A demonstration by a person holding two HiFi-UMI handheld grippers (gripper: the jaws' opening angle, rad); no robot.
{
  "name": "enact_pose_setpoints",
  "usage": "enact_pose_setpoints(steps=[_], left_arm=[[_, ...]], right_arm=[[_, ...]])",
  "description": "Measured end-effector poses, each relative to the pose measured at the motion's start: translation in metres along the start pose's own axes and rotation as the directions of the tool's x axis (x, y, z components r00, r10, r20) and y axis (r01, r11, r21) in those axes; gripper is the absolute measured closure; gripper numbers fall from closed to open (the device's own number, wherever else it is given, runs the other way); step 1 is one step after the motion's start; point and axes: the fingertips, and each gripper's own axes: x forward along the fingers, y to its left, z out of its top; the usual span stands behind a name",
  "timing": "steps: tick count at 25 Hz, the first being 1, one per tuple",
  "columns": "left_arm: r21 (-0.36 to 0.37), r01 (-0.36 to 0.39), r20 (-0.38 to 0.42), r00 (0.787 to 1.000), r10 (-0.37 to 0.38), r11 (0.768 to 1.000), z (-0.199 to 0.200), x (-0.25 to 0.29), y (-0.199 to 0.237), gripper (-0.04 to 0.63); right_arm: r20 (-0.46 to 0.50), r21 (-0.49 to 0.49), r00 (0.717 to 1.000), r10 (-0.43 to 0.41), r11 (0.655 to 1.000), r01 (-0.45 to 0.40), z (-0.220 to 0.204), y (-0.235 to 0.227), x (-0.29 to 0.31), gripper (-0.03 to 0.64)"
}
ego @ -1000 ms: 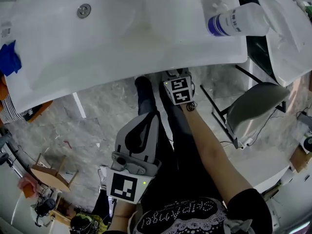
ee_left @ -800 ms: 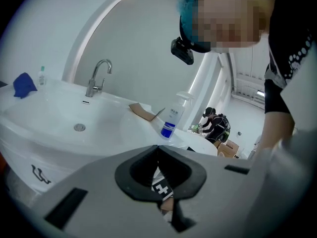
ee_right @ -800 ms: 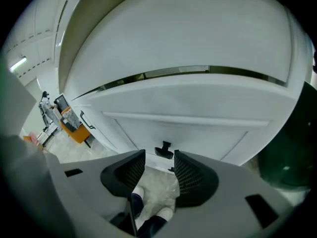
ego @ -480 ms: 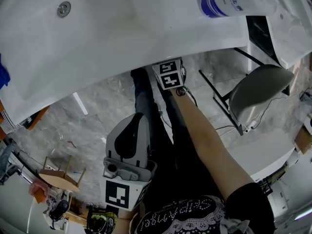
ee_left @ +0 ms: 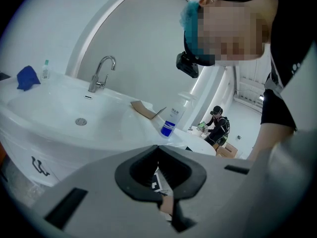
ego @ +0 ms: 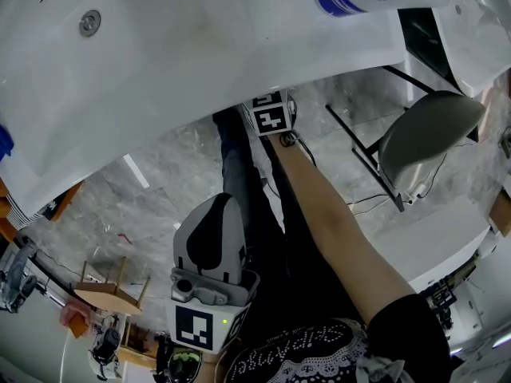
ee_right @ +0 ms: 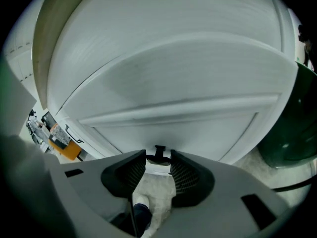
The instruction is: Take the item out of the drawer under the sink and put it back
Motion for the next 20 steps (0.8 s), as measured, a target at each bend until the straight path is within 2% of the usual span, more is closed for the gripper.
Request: enact_pose_setpoints(steps=[12,20], left_arm=[[-0.009,-0.013,0.0,1.0,0.013,1.0,0.004,0.004,-0.002,0.591],[-0.008,-0.01,0.007,1.0,0.01,1.0,0.002,0.002,-0.003,0.591]], right_arm=[[-0.012,-0.032,1.0,0.02,0.999,-0.021,-0.001,0.001,-0.003,0.468],[-0.028,-0.053,0.999,0.034,0.998,-0.035,-0.021,0.005,-0.015,0.469]])
